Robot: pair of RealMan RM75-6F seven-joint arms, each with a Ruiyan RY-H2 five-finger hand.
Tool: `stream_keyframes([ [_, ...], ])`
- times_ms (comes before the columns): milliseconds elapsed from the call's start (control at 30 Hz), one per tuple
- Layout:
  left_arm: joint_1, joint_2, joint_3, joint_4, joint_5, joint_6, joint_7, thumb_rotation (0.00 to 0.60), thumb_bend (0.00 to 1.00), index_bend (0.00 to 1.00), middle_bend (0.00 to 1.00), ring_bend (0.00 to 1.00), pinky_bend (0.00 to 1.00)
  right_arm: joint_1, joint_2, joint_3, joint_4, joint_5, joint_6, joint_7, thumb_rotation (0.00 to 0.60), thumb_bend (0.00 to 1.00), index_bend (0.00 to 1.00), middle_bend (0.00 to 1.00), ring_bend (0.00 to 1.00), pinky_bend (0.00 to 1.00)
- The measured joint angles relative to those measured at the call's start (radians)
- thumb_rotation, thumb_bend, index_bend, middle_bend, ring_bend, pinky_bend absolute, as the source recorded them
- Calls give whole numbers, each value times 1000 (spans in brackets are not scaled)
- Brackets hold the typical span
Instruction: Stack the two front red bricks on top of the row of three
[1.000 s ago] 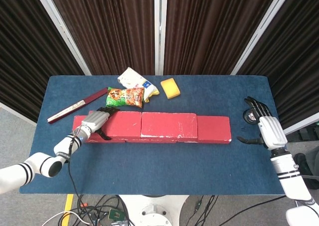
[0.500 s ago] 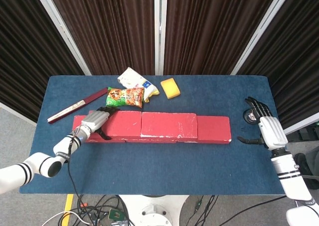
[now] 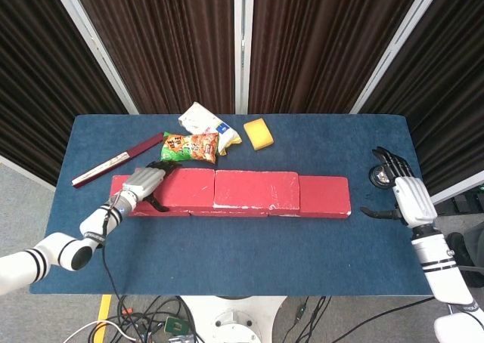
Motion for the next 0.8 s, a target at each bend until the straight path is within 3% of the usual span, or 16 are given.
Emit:
stream_keyframes([
  [800,5,94,-21,-100,15,24,-13,600,0,0,0,0,0,-9,11,3,0,2,9,12,600,0,0,0,0,0],
])
